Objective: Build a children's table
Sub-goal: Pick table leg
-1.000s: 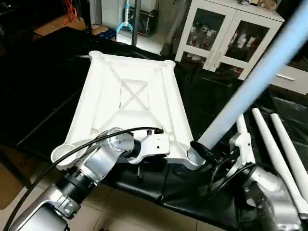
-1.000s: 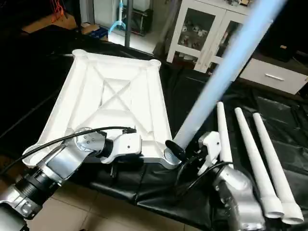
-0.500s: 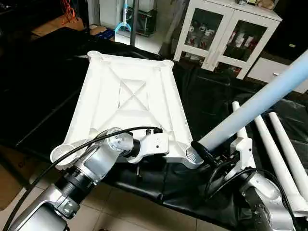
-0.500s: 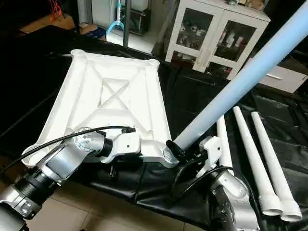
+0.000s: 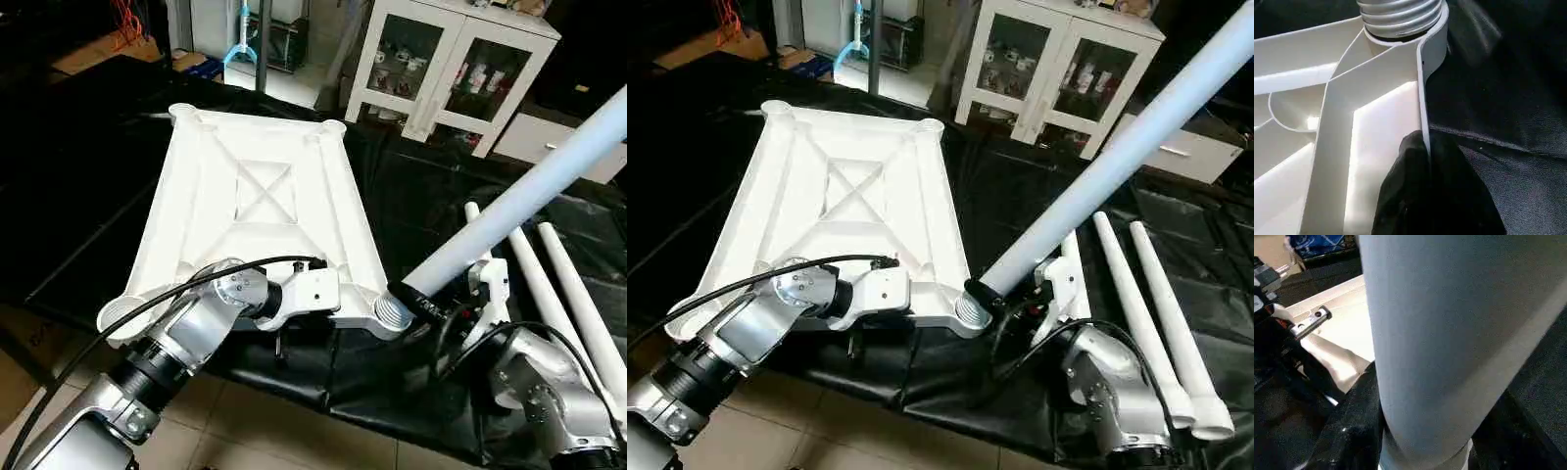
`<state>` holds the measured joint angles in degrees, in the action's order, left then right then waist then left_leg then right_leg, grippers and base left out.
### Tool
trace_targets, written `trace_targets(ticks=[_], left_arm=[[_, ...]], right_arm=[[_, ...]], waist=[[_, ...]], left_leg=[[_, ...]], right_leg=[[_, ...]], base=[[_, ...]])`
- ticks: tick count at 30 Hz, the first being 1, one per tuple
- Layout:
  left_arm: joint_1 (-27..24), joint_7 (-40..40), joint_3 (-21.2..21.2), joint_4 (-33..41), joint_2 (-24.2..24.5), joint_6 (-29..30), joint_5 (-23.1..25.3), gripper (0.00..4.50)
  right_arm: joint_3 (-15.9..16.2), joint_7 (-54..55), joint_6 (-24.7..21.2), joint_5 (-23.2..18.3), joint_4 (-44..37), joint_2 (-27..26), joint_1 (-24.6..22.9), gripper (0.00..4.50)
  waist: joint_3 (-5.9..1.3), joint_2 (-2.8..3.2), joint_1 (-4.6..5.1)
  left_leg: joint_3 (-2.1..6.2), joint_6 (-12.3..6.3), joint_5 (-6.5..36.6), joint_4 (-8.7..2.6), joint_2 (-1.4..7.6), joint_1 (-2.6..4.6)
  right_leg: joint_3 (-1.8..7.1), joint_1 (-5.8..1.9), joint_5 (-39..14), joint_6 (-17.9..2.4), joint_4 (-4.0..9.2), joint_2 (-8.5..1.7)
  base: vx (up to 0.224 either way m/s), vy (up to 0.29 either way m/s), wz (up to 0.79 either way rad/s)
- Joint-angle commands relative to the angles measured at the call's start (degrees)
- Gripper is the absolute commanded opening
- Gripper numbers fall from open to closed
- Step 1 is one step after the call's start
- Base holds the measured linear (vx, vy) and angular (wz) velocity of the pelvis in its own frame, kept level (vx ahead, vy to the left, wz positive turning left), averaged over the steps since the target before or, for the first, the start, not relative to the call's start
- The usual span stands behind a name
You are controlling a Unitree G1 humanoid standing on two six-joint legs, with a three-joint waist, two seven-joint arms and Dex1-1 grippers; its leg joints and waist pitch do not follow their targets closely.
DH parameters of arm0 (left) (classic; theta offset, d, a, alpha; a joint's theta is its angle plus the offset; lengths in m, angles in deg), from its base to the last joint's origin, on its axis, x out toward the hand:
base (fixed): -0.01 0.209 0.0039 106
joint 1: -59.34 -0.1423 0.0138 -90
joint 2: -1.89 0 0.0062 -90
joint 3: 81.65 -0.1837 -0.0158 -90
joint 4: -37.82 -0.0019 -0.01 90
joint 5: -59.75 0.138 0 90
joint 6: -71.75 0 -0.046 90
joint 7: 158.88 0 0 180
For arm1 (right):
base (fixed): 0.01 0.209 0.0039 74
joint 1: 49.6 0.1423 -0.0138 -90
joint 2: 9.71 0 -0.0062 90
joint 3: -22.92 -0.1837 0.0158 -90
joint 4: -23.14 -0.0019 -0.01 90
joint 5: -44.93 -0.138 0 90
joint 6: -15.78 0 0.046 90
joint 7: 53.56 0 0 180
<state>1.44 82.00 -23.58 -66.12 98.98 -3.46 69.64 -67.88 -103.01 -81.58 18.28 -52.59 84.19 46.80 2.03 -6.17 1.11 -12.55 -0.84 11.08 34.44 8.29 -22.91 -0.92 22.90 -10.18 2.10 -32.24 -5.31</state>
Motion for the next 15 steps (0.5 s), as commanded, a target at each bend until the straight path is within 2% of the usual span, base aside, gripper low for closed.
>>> trace_targets(ticks=[1,6,7,9,15], left_arm=[[-0.31,-0.09,-1.34,-1.04,0.77,0.46,2.13,0.0],[-0.44,0.06,-1.49,-0.98,0.99,0.34,2.21,0.0],[-0.46,0.12,-1.51,-0.97,1.06,0.26,2.23,0.0],[-0.45,0.3,-1.56,-0.93,1.16,0.19,2.27,0.0],[-0.56,0.52,-1.7,-0.85,1.25,0.07,2.42,0.0]], right_arm=[[1.54,0.28,-4.06,3.86,4.84,2.2,-3.21,1.86],[3.18,0.49,-3.29,5.72,4.82,2.92,-2.96,1.86],[3.36,0.62,-3.26,5.97,4.86,2.97,-2.78,1.86],[4.05,0.34,-2.95,7.06,5.2,3.45,-2.12,1.86],[7.17,-3.13,-3.09,9.86,6.14,6.0,0.51,1.86]], waist=[[-1.72,1.52,0.25],[-1.69,1.47,0.2],[-1.73,1.82,0.19],[-1.74,1.6,0.34],[-1.81,1.66,0.4]], left_leg=[[3.74,7.18,30.69,-6.59,5.49,2.5],[3.81,7.24,31.43,-6.54,5.49,2.56],[3.94,7.46,31.89,-6.6,5.5,2.56],[3.96,7.61,32.45,-6.59,5.45,2.52],[3.94,7.74,32.43,-6.53,5.47,2.62]], right_leg=[[1.58,0.8,-18.66,-9.58,3.72,-3.21],[1.58,0.82,-20.84,-9.39,3.87,-3.31],[1.57,0.78,-21.28,-9.22,3.86,-3.32],[1.5,0.81,-21.71,-9.02,3.92,-3.27],[1.5,0.82,-21.4,-8.94,3.9,-3.22]], base=[[0.0,0.0,0.0],[0.0,0.0,0.0],[0.0,0.0,0.0],[0.0,0.0,0.0],[0.0,0.0,0.0]])
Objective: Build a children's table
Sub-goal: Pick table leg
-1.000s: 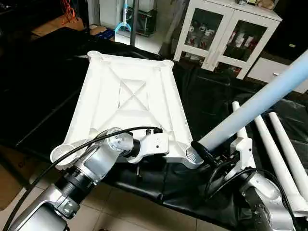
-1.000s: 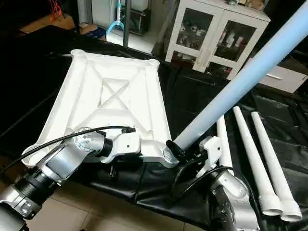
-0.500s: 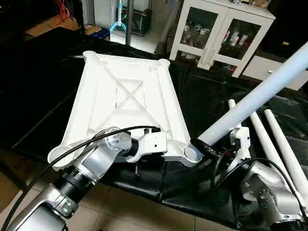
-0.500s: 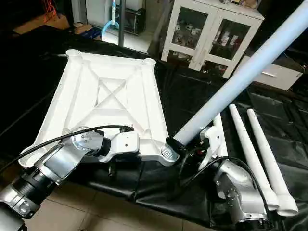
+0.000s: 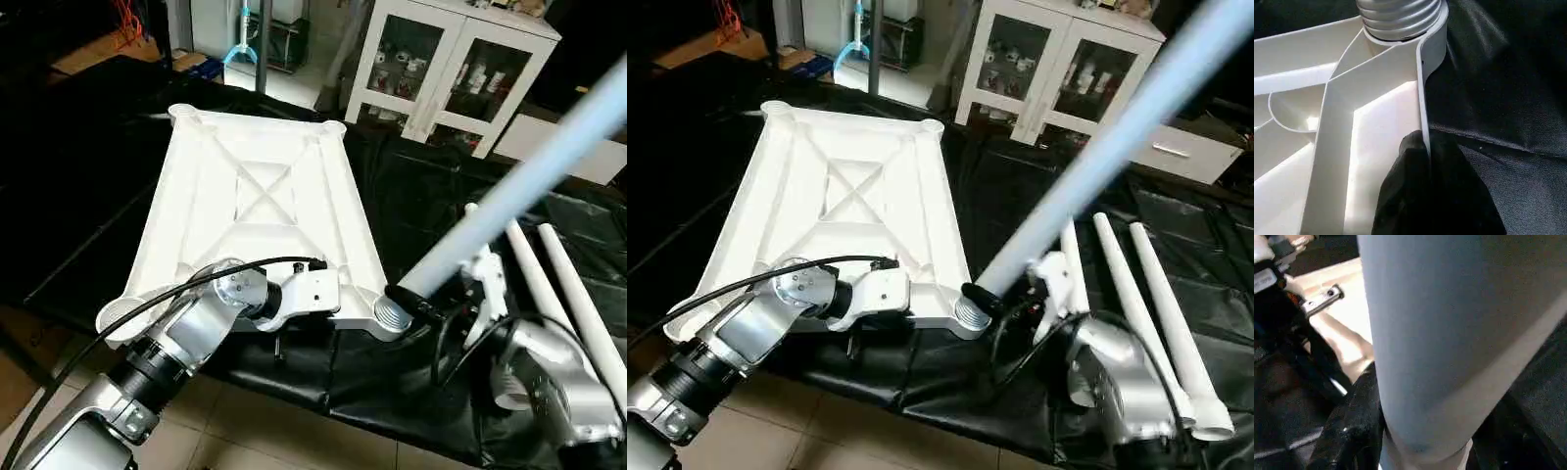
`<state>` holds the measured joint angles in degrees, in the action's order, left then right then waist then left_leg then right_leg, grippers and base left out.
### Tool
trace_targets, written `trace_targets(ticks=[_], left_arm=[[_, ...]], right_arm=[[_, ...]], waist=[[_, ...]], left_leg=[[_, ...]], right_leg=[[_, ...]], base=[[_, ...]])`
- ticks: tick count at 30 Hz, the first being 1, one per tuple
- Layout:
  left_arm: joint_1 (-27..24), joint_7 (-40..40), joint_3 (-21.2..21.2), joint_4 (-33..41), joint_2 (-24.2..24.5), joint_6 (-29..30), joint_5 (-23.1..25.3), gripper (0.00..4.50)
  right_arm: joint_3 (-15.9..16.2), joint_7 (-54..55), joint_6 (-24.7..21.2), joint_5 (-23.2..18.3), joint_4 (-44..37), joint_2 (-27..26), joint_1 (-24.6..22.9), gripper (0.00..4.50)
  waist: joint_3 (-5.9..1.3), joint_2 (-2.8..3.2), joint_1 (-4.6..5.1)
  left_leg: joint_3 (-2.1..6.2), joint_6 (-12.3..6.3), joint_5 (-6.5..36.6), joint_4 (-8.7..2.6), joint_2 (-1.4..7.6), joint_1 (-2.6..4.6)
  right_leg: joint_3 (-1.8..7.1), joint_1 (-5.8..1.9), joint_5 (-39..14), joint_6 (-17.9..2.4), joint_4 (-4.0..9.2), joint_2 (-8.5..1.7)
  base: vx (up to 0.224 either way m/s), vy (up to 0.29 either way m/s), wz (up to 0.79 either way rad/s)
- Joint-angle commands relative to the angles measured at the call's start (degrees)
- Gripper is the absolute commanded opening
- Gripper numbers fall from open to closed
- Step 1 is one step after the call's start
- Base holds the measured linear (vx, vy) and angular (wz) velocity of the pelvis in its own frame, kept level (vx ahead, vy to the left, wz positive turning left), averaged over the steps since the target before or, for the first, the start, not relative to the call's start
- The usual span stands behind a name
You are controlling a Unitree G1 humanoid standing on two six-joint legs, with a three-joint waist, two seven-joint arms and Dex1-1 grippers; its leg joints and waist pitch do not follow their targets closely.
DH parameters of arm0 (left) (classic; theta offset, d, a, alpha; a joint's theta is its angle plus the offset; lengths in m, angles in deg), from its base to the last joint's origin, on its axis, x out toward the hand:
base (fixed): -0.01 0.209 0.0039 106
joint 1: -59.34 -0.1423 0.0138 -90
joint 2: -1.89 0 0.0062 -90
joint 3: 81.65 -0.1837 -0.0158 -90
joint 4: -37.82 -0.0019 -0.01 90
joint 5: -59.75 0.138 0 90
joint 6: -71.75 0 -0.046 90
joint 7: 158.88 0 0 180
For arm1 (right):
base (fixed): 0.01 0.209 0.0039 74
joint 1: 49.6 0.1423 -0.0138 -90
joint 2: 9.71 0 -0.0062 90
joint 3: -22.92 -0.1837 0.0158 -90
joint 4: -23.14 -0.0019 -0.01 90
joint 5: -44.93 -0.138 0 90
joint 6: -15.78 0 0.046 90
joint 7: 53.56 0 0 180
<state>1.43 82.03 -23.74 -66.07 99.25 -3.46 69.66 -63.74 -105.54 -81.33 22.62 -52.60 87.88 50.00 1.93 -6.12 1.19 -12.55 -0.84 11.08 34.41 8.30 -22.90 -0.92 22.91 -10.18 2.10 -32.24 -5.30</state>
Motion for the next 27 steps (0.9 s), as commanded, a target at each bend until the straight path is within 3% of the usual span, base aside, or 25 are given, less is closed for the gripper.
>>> trace_targets(ticks=[1,5,6,10,12,13,21,23,24,25,27], left_arm=[[-0.57,0.49,-1.59,-0.85,1.0,0.07,2.42,0.0],[-0.77,0.57,-1.68,-0.49,1.04,0.38,2.36,0.0],[-0.83,0.56,-1.71,-0.36,1.06,0.46,2.34,0.0],[-0.94,0.45,-1.72,-0.18,1.09,0.56,2.33,0.0],[-1.01,0.4,-1.69,-0.12,1.11,0.61,2.31,0.0],[-1.05,0.41,-1.69,-0.05,1.13,0.65,2.31,0.0],[-1.15,0.43,-1.72,0.24,1.1,1.09,2.14,0.0],[-1.09,0.31,-1.64,0.35,0.94,1.5,2.07,0.0],[-1.06,0.08,-1.42,0.35,0.82,1.91,1.97,0.0],[-1.01,-0.18,-1.15,0.29,0.63,2.42,1.82,0.0],[-0.81,-0.53,-0.72,0.21,0.35,3.37,1.61,0.0]], right_arm=[[3.44,-0.96,-3.3,5.66,6.16,2.57,-2.57,1.86],[4.32,-1.81,-4.05,5.58,6.11,3.09,-1.56,1.86],[4.35,-1.92,-4.15,5.67,6.24,3.12,-1.26,1.86],[4.14,-2.16,-4.59,5.48,6.59,3.21,-0.63,1.86],[3.88,-2.22,-4.52,5.43,6.98,3.35,-0.86,1.86],[3.6,-2.08,-4.45,5.3,7.15,3.32,-1.24,1.86],[2.48,1.44,-3.17,5.1,6.75,2.15,-3.66,1.86],[1.99,2.7,-2.98,5.12,6.88,1.56,-3.63,1.86],[1.58,3.91,-2.68,5.24,7.15,1.02,-3.49,1.86],[1.05,5.35,-2.48,5.34,7.55,0.42,-3.29,1.86],[-0.24,8.35,-2.36,5.27,8.05,-0.74,-3.03,1.86]], waist=[[-1.78,1.43,0.26],[-1.92,1.47,0.19],[-1.96,1.19,0.19],[-1.94,1.3,0.16],[-1.96,1.3,0.15],[-1.93,0.97,0.17],[-2.1,1.11,0.06],[-2.05,1.07,0.11],[-1.95,1.79,0.06],[-1.87,1.42,0.36],[-1.79,1.38,0.48]], left_leg=[[3.91,7.5,31.71,-6.44,5.47,2.54],[3.7,7.04,29.42,-6.4,5.5,2.5],[3.61,6.83,29.01,-6.34,5.51,2.49],[3.66,6.77,29.26,-6.32,5.51,2.51],[3.66,6.83,29.64,-6.28,5.48,2.58],[3.64,6.76,29.69,-6.25,5.49,2.58],[3.6,6.86,28.44,-6.3,5.5,2.58],[3.62,6.96,29.0,-6.32,5.49,2.55],[3.81,7.29,29.63,-6.43,5.48,2.56],[3.8,7.54,30.94,-6.48,5.42,2.5],[4.04,7.93,33.38,-6.49,5.37,2.58]], right_leg=[[1.52,0.71,-20.85,-9.14,3.79,-3.29],[1.54,0.5,-17.72,-9.93,3.55,-3.18],[1.52,0.45,-17.31,-10.14,3.54,-3.18],[1.53,0.45,-18.12,-10.22,3.56,-3.22],[1.54,0.51,-18.71,-10.07,3.63,-3.23],[1.51,0.52,-19.07,-9.99,3.7,-3.24],[1.51,0.39,-16.55,-10.16,3.44,-3.14],[1.52,0.45,-17.35,-10.04,3.51,-3.16],[1.58,0.52,-17.91,-9.92,3.49,-3.18],[1.47,0.62,-19.07,-9.56,3.69,-3.03],[1.41,0.8,-22.5,-8.79,3.96,-3.14]], base=[[0.0,0.0,0.0],[0.0,0.0,0.0],[0.0,0.0,0.0],[0.0,0.0,0.0],[0.0,0.0,0.0],[0.0,0.0,0.0],[0.0,0.0,0.0],[0.0,0.0,0.0],[0.0,0.0,0.0],[0.0,0.0,0.0],[0.0,0.0,0.0]])
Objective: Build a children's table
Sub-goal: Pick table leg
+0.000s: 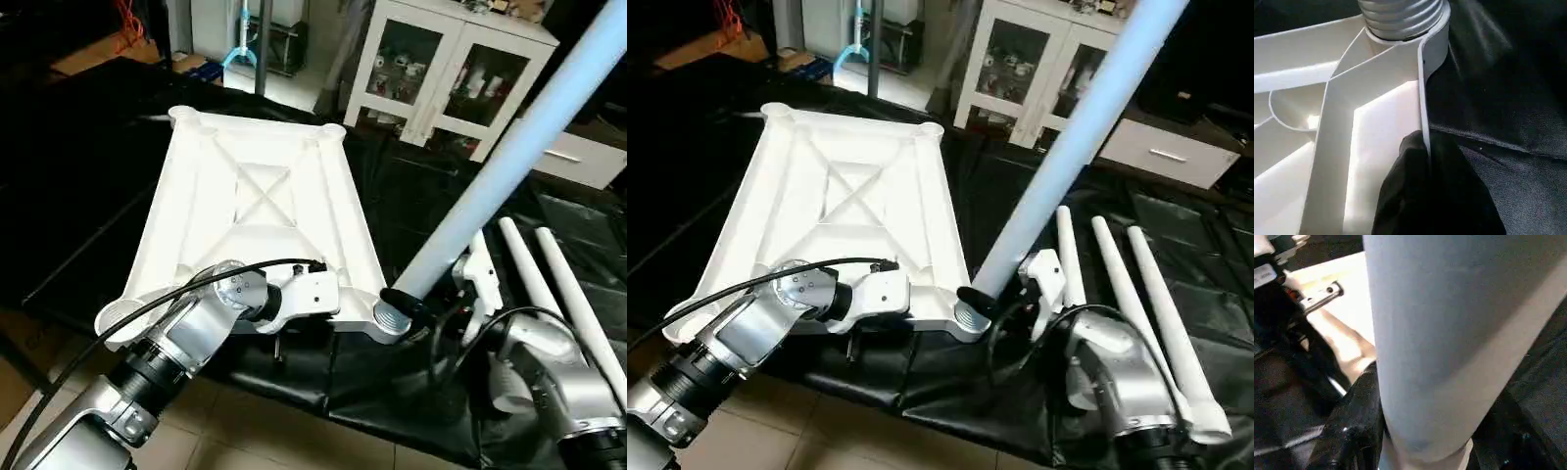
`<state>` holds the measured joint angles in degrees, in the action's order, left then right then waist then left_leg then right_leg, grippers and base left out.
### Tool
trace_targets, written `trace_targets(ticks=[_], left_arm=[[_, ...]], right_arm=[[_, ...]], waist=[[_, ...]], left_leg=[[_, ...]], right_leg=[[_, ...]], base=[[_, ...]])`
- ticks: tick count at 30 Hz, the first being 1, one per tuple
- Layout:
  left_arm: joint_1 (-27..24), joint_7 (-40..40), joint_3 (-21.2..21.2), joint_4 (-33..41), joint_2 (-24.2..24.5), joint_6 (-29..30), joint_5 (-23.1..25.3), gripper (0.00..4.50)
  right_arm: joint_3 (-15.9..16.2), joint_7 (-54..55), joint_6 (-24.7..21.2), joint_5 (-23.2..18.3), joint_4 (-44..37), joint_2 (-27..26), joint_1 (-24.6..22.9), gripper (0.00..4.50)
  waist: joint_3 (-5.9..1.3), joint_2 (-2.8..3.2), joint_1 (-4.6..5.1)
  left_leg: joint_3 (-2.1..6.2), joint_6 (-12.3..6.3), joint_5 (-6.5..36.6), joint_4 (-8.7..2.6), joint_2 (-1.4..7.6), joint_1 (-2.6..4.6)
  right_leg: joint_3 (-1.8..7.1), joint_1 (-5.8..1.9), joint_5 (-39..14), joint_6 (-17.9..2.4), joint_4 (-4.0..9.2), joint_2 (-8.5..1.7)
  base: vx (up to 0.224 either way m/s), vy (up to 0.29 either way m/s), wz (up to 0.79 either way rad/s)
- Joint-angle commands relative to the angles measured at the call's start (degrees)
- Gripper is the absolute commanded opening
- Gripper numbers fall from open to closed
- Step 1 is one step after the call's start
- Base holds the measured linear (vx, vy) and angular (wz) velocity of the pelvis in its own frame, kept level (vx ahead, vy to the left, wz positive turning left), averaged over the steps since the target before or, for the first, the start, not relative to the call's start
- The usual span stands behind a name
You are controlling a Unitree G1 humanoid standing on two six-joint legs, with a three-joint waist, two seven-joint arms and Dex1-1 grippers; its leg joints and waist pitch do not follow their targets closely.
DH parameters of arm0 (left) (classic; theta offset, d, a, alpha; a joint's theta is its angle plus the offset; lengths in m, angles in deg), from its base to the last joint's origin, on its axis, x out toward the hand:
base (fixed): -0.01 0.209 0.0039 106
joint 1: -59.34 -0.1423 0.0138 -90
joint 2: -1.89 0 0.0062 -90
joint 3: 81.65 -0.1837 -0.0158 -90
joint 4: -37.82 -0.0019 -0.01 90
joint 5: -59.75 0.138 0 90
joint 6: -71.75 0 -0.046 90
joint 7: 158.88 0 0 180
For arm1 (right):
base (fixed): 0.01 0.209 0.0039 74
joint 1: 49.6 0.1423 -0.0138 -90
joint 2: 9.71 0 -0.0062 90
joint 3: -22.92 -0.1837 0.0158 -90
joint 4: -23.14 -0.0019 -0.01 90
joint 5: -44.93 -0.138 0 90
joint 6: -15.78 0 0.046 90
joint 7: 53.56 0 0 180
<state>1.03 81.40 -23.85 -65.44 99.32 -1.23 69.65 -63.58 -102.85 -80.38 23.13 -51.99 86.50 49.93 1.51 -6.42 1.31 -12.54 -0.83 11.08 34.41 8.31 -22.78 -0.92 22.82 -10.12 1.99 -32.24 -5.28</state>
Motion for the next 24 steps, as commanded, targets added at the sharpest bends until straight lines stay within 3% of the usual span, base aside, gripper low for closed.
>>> trace_targets(ticks=[1,7,9,12,15,16,17,18,19,20,21,22,23,24], left_arm=[[-0.36,-0.04,-0.36,-0.39,0.17,1.67,1.46,0.0],[0.2,-3.64,2.61,-0.51,-1.81,6.56,0.44,0.0],[0.84,-7.55,5.02,-0.85,-4.03,10.81,0.13,0.0],[2.51,-15.81,9.79,-1.28,-9.45,20.79,-0.06,0.0],[3.55,-19.03,11.34,-1.72,-11.75,23.63,0.05,0.0],[4.61,-22.44,13.22,-2.36,-14.15,25.68,-0.17,0.0],[5.33,-24.17,13.95,-2.8,-15.29,26.32,-0.12,0.0],[5.33,-24.17,13.95,-2.8,-15.29,26.32,-0.12,0.0],[5.73,-25.03,14.29,-3.05,-15.86,26.52,-0.08,0.0],[6.43,-26.48,15.28,-2.85,-17.55,27.78,-0.49,0.0],[6.88,-27.21,15.54,-2.32,-18.57,28.77,-0.44,0.0],[6.95,-27.54,15.6,-1.98,-18.87,29.35,-0.47,0.0],[6.98,-27.87,15.6,-1.57,-19.08,29.98,-0.5,0.0],[6.67,-27.92,15.54,-1.08,-18.8,30.42,-0.49,0.0]], right_arm=[[-0.8,6.75,-3.26,4.85,7.68,0.3,-2.84,1.86],[-2.75,16.19,-2.12,7.18,10.29,-2.17,-0.89,1.86],[-3.54,24.19,-2.0,9.86,12.3,-3.7,0.83,1.86],[-5.75,40.22,-4.34,13.1,17.84,-7.15,5.17,1.86],[-6.77,48.41,-4.64,14.07,21.78,-8.83,7.82,1.86],[-8.45,56.4,-4.09,13.68,25.77,-10.79,10.46,1.86],[-10.18,61.41,-3.83,12.26,28.41,-12.25,12.13,1.86],[-10.18,61.41,-3.83,12.26,28.41,-12.25,12.13,1.86],[-11.3,64.08,-3.7,11.16,29.86,-13.1,13.03,1.86],[-12.87,67.77,-3.23,9.6,32.84,-14.97,14.96,1.86],[-13.72,69.97,-2.78,8.62,35.09,-16.57,16.6,1.86],[-13.94,70.64,-2.59,8.63,35.78,-17.07,17.16,1.86],[-14.04,71.23,-2.43,8.8,36.42,-17.55,17.75,1.86],[-13.88,71.12,-2.27,9.13,36.49,-17.84,18.12,1.86]], waist=[[-1.25,1.67,0.46],[-0.87,1.92,1.53],[-0.7,1.87,2.4],[-0.39,2.78,4.29],[-0.12,2.75,4.86],[0.17,3.19,4.94],[0.29,2.84,5.33],[0.46,3.14,5.16],[0.42,3.31,3.09],[0.37,2.37,0.68],[-0.25,1.02,-0.46],[0.19,-1.18,-0.65],[0.74,-0.47,-1.47],[0.29,-0.52,-2.07]], left_leg=[[4.2,8.12,35.09,-6.48,5.32,2.54],[5.31,9.46,41.75,-6.79,5.05,2.53],[5.72,10.17,43.37,-7.19,4.98,2.27],[6.62,11.38,47.43,-8.54,4.88,1.44],[6.23,10.89,48.84,-8.84,4.7,1.66],[5.8,10.65,49.41,-8.9,4.64,2.0],[5.5,10.17,49.61,-9.05,4.47,2.11],[4.77,9.67,50.93,-10.1,4.64,1.69],[3.14,8.53,50.77,-13.28,5.78,-0.28],[0.63,7.3,47.56,-15.53,6.48,-1.02],[-0.55,7.64,41.04,-13.55,5.61,1.4],[0.56,5.4,24.65,2.83,1.77,8.89],[2.8,3.49,14.72,4.36,1.04,6.6],[5.85,2.03,7.01,2.34,0.87,1.22]], right_leg=[[1.4,1.1,-25.18,-8.09,4.23,-3.23],[0.53,1.41,-32.23,-5.73,5.06,-3.12],[-0.02,1.15,-31.74,-5.86,4.97,-2.99],[-1.95,-0.27,-26.63,-6.64,4.28,-2.87],[-2.76,-0.31,-26.71,-6.54,4.55,-2.73],[-3.04,-0.02,-27.16,-6.5,4.46,-2.72],[-3.51,0.18,-28.11,-6.32,4.91,-2.44],[-4.81,-0.56,-28.61,-5.87,4.27,-1.48],[-4.5,-3.36,-21.89,-6.0,-1.42,-0.31],[-3.19,-4.29,-14.23,-4.84,-5.81,-0.1],[-1.28,-2.02,-19.09,-3.98,-3.43,-1.04],[1.82,7.77,-48.95,-2.03,9.51,-7.56],[5.12,5.99,-57.17,-1.59,10.67,-9.23],[5.48,-1.23,-56.5,-2.44,7.76,-9.26]], base=[[0.0,0.0,0.0],[0.0,0.0,0.0],[-0.051,0.027,-0.12],[-0.052,0.034,-0.18],[-0.057,0.014,-0.15],[0.0,0.0,0.0],[0.0,0.0,0.0],[0.0,0.0,0.0],[-0.069,-0.049,0.15],[-0.043,-0.105,0.26],[-0.043,-0.105,0.26],[0.076,-0.179,0.31],[0.09,-0.118,0.06],[0.09,-0.118,0.06]])
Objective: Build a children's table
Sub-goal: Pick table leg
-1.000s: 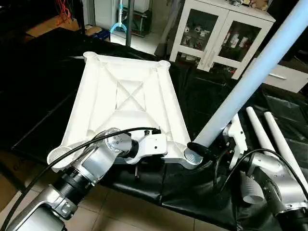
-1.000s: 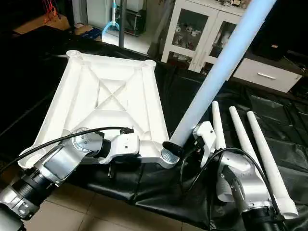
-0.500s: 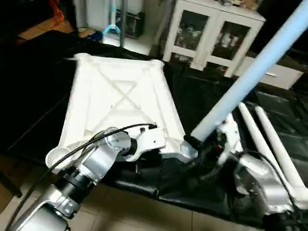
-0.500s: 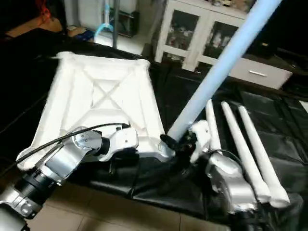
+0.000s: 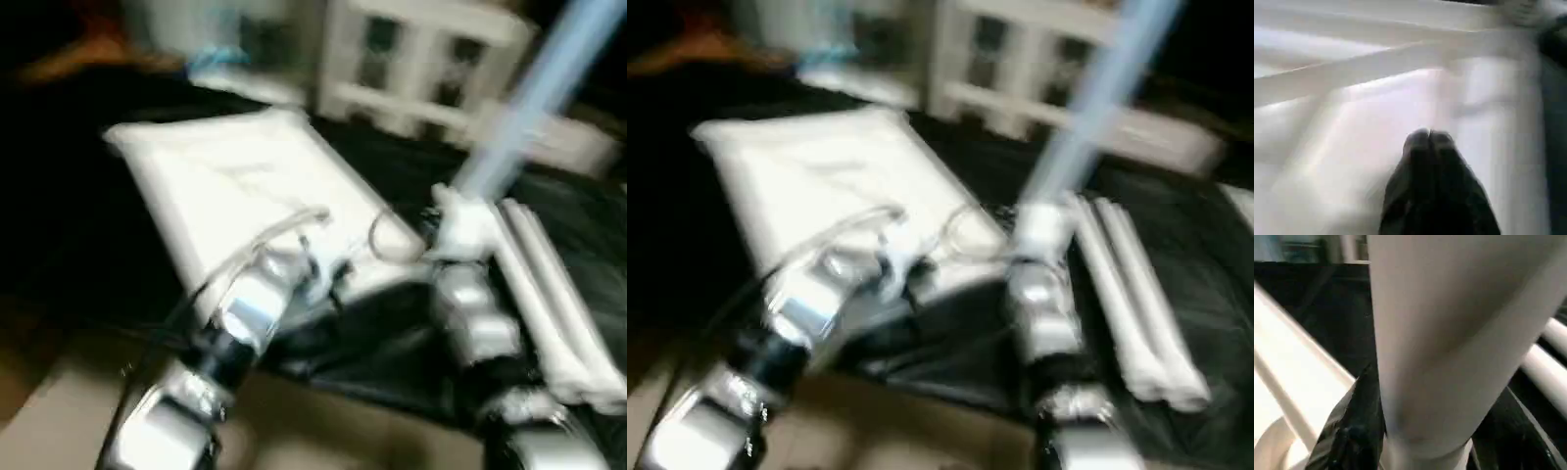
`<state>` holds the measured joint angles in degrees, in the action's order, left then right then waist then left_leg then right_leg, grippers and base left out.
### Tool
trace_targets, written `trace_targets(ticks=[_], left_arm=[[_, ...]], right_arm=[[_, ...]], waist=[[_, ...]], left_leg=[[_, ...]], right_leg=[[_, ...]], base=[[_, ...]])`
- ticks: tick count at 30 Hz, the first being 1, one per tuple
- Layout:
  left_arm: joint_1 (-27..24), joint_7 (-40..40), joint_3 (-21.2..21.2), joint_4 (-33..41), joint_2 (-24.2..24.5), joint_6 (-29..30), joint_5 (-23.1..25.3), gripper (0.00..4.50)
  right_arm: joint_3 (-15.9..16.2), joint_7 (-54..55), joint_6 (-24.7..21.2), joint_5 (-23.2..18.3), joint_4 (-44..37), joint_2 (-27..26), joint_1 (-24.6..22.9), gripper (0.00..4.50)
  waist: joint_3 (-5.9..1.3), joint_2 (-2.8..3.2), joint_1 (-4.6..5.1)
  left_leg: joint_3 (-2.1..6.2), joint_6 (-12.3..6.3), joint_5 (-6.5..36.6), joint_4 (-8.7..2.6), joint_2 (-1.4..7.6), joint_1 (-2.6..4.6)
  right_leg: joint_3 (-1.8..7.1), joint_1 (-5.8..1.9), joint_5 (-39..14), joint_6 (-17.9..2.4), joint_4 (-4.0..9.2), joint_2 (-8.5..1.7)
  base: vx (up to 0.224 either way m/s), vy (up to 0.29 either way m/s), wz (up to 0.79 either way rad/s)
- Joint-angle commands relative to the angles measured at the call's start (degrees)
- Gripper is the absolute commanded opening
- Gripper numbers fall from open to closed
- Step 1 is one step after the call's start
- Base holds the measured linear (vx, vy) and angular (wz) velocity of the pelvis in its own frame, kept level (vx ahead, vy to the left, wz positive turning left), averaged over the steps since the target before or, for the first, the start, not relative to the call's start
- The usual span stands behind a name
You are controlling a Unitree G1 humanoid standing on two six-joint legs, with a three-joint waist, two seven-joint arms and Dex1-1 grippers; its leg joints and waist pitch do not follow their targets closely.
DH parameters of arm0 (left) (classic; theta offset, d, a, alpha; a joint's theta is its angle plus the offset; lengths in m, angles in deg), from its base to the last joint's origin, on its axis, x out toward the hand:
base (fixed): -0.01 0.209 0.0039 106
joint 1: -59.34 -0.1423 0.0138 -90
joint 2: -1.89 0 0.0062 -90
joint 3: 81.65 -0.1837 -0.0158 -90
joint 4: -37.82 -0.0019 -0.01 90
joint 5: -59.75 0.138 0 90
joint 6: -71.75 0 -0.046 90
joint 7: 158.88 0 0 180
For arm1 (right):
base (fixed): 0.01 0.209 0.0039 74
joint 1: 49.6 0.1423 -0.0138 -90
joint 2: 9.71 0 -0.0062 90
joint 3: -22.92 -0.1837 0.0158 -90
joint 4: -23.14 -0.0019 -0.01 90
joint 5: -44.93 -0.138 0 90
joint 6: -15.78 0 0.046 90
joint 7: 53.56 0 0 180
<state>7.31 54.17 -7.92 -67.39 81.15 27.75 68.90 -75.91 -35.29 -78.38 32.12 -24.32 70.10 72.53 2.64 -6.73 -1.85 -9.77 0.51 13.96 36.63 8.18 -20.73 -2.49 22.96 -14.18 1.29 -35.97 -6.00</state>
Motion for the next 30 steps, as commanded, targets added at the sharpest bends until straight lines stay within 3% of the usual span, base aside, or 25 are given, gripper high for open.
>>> trace_targets(ticks=[1,2,3,4,5,6,7,9,10,11,12,17,20,25,27,30], left_arm=[[0.12,-0.54,-0.48,1.07,-0.2,1.55,0.37,0.0],[-0.07,-0.68,-0.59,1.25,0.19,1.84,0.46,0.0],[-0.07,-0.68,-0.59,1.25,0.19,1.84,0.46,0.0],[-0.37,-0.81,-0.69,1.55,0.66,2.26,0.45,0.0],[-0.41,-1.06,-0.67,1.63,0.67,2.53,0.32,0.0],[-0.58,-0.92,-1.04,1.79,1.08,2.53,0.29,0.0],[-0.64,-0.93,-1.34,1.88,1.34,2.59,0.2,0.0],[-0.81,-0.45,-1.94,2.02,1.87,2.08,0.14,0.0],[-0.88,-0.2,-1.92,2.16,1.87,1.89,-0.03,0.0],[-1.34,1.37,-1.63,3.01,1.69,-0.12,-1.23,0.0],[-1.58,2.37,-1.41,3.57,1.48,-1.42,-2.1,0.32],[-2.66,5.79,0.34,7.79,-1.18,0.51,-7.7,0.58],[-2.69,6.51,0.19,8.81,-1.2,0.5,-8.52,0.8],[-3.24,11.28,-1.57,11.66,1.25,-0.61,-10.69,1.26],[-3.79,12.81,-2.67,13.05,2.41,-0.25,-11.03,1.46],[-4.35,14.12,-4.15,14.64,3.72,0.71,-11.22,1.58]], right_arm=[[-1.44,3.2,-4.34,0.11,8.75,-1.57,-4.28,1.86],[-1.38,3.01,-4.14,-0.03,8.99,-1.75,-3.97,1.86],[-1.38,3.01,-4.14,-0.03,8.99,-1.75,-3.97,1.86],[-1.21,2.47,-3.79,-0.14,9.3,-1.93,-3.55,1.86],[-1.0,2.69,-3.36,-0.3,9.95,-1.96,-3.15,1.86],[-0.84,2.77,-2.98,-0.64,10.53,-2.07,-2.67,1.86],[-0.95,3.12,-2.56,-0.77,11.29,-2.22,-2.15,1.86],[-1.05,3.18,-2.26,-0.63,11.98,-2.4,-1.55,1.86],[-1.22,3.15,-2.17,-0.44,12.2,-2.46,-1.36,1.86],[-2.01,2.84,-1.89,0.28,12.96,-2.76,-0.58,1.86],[-2.38,2.46,-1.87,0.33,12.98,-2.94,-0.35,1.86],[-3.65,-2.66,-3.55,-2.4,9.85,-4.34,-0.47,1.86],[-3.56,-6.04,-6.26,-4.51,7.7,-5.22,-0.77,1.86],[-3.46,-12.29,-13.03,-9.64,2.54,-7.4,-1.62,1.86],[-4.22,-13.56,-16.11,-11.71,1.01,-8.35,-1.74,1.86],[-4.9,-13.95,-19.02,-13.32,-0.67,-9.41,-1.9,1.86]], waist=[[-1.81,1.29,-0.24],[-0.83,2.37,0.91],[-1.92,1.96,1.51],[-1.29,2.66,1.43],[-1.25,2.36,1.69],[-1.27,1.78,2.14],[-1.85,1.87,2.43],[-2.36,1.68,3.17],[-2.47,1.67,3.29],[-2.43,2.15,3.46],[-2.4,1.8,3.9],[-2.44,1.76,4.43],[-2.65,1.73,5.2],[-2.83,1.6,6.25],[-2.77,1.9,6.58],[-2.87,1.87,7.06]], left_leg=[[2.53,3.18,2.59,-6.03,4.06,0.79],[0.81,6.47,13.08,-7.46,5.36,4.61],[0.44,6.57,15.45,-7.35,5.02,4.79],[-0.3,7.14,21.04,-7.9,4.78,3.95],[-0.24,7.18,23.24,-7.88,4.69,3.52],[0.26,6.99,26.71,-8.04,4.39,2.57],[0.64,6.79,26.94,-7.96,4.35,2.58],[0.9,6.18,19.37,-8.17,4.53,0.93],[0.86,6.06,17.51,-8.08,4.61,0.76],[0.67,5.97,16.66,-7.96,4.61,0.84],[0.47,5.73,16.43,-7.86,4.59,0.88],[0.12,5.35,16.83,-7.8,4.76,0.78],[0.4,4.92,15.77,-7.92,4.87,0.3],[0.21,3.88,12.53,-7.75,5.01,0.32],[0.18,4.28,11.25,-7.8,5.19,0.27],[-0.17,5.18,9.24,-7.54,5.24,0.59]], right_leg=[[3.75,-1.08,-27.01,-3.91,7.07,-3.63],[2.2,2.77,-10.75,-6.47,5.73,1.17],[1.96,1.66,-6.52,-7.97,5.13,1.03],[2.45,1.5,-8.3,-9.02,5.89,0.62],[2.67,1.34,-10.77,-8.63,6.13,0.45],[2.7,0.82,-17.44,-6.89,6.63,-0.06],[2.8,0.71,-19.99,-5.86,7.02,-0.76],[3.02,-0.64,-12.14,-6.55,6.41,-1.17],[3.03,-0.72,-9.77,-6.97,6.2,-1.15],[3.08,-0.49,-8.47,-7.41,6.18,-1.11],[3.05,-0.42,-7.67,-8.49,6.23,-0.94],[3.12,-0.53,-7.83,-10.01,6.38,-1.13],[3.07,-1.09,-7.17,-10.04,6.23,-1.19],[3.19,-1.45,-3.62,-11.54,5.94,-1.32],[3.26,-1.48,-2.91,-12.07,5.86,-1.28],[3.3,-1.48,-0.16,-12.88,5.61,-1.05]], base=[[0.0,0.0,0.0],[-0.016,-0.055,0.45],[-0.016,-0.055,0.45],[-0.059,-0.047,0.34],[0.0,0.0,0.0],[0.0,0.0,0.0],[0.0,0.0,0.0],[0.0,0.0,0.0],[0.0,0.0,0.0],[0.0,0.0,0.0],[0.0,0.0,0.0],[0.0,0.0,0.0],[0.0,0.0,0.0],[0.0,0.0,0.0],[0.0,0.0,0.0],[0.0,0.0,0.0]])
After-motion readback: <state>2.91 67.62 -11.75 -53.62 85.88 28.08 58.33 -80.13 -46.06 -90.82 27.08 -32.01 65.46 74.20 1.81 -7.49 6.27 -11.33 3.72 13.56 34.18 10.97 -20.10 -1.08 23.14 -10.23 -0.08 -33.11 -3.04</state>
